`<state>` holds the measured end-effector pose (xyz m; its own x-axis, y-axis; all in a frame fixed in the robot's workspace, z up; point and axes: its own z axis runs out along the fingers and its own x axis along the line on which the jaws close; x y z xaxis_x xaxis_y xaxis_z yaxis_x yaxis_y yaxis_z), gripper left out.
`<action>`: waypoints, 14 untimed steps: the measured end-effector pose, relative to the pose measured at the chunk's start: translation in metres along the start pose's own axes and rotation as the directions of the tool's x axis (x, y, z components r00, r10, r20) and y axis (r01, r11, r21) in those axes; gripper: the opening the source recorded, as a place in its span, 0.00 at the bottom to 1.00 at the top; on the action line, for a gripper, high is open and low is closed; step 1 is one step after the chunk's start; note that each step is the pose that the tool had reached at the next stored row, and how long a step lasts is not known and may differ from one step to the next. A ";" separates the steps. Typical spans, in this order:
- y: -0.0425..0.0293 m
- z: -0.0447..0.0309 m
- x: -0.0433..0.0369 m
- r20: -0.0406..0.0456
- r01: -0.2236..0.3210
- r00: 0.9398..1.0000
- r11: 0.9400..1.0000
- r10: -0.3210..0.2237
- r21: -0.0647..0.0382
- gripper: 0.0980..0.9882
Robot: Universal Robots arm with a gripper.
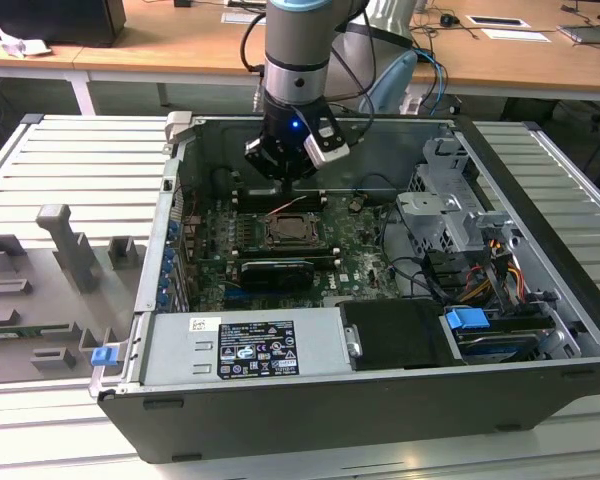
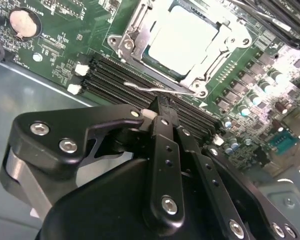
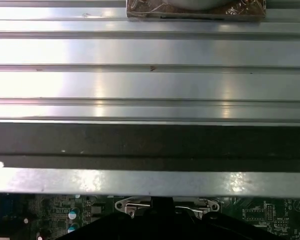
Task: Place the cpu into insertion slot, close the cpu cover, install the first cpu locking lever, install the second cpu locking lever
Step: 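Install the first cpu locking lever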
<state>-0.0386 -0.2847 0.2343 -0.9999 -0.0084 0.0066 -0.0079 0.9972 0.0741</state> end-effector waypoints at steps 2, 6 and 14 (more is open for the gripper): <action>0.0000 0.0008 -0.0001 0.017 0.001 1.000 1.000 -0.001 0.000 0.01; -0.0002 0.0030 -0.0001 0.027 0.002 1.000 1.000 -0.002 0.000 0.01; -0.0004 0.0067 -0.0003 0.038 0.006 0.999 1.000 -0.006 0.000 0.01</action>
<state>-0.0384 -0.2846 0.2276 -0.9994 -0.0111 -0.0317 -0.0135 0.9972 0.0740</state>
